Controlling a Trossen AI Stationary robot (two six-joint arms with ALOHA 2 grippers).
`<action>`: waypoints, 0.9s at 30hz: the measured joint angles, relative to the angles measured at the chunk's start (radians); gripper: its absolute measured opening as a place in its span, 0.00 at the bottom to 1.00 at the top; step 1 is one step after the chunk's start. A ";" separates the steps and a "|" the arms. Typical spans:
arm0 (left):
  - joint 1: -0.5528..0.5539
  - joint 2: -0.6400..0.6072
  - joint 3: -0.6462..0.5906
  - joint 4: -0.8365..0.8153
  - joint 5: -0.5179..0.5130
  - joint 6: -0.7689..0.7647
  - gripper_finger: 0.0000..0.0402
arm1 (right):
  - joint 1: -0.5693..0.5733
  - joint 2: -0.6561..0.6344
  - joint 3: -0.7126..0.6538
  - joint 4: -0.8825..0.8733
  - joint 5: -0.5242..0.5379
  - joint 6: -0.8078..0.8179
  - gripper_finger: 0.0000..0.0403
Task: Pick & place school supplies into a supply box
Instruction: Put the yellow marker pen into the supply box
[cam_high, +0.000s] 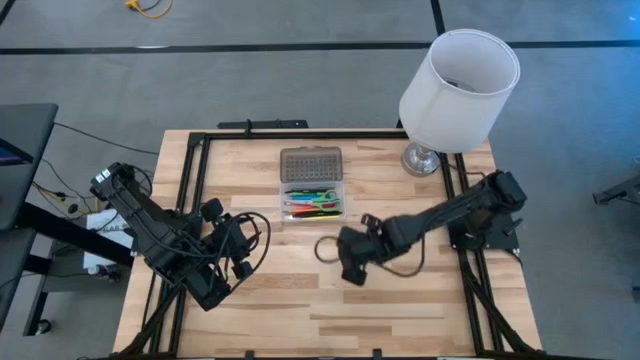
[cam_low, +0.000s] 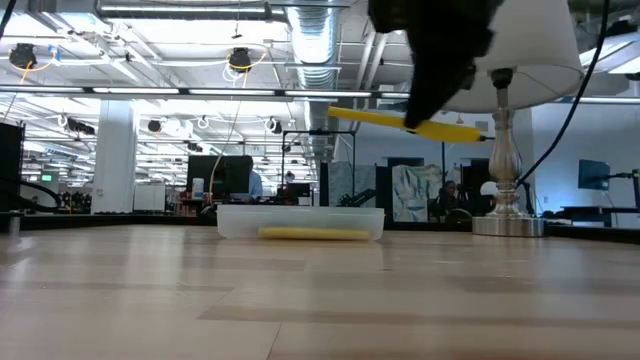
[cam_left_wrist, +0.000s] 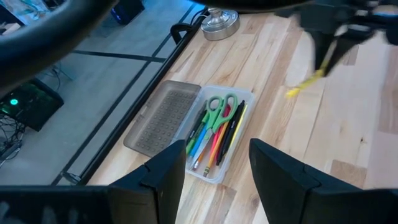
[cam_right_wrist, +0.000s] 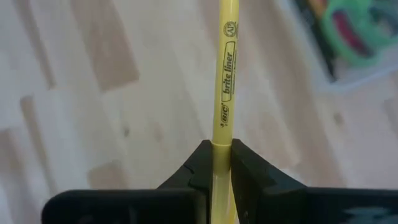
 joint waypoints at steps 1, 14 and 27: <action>0.000 0.000 0.000 0.001 0.000 -0.003 0.43 | -0.019 -0.006 0.000 0.010 0.001 -0.018 0.06; 0.000 0.000 0.000 0.001 -0.010 -0.055 0.43 | -0.275 -0.002 0.000 0.198 -0.011 -0.322 0.06; 0.000 0.000 0.000 0.001 -0.033 -0.123 0.43 | -0.455 -0.002 0.000 0.318 -0.104 -0.473 0.07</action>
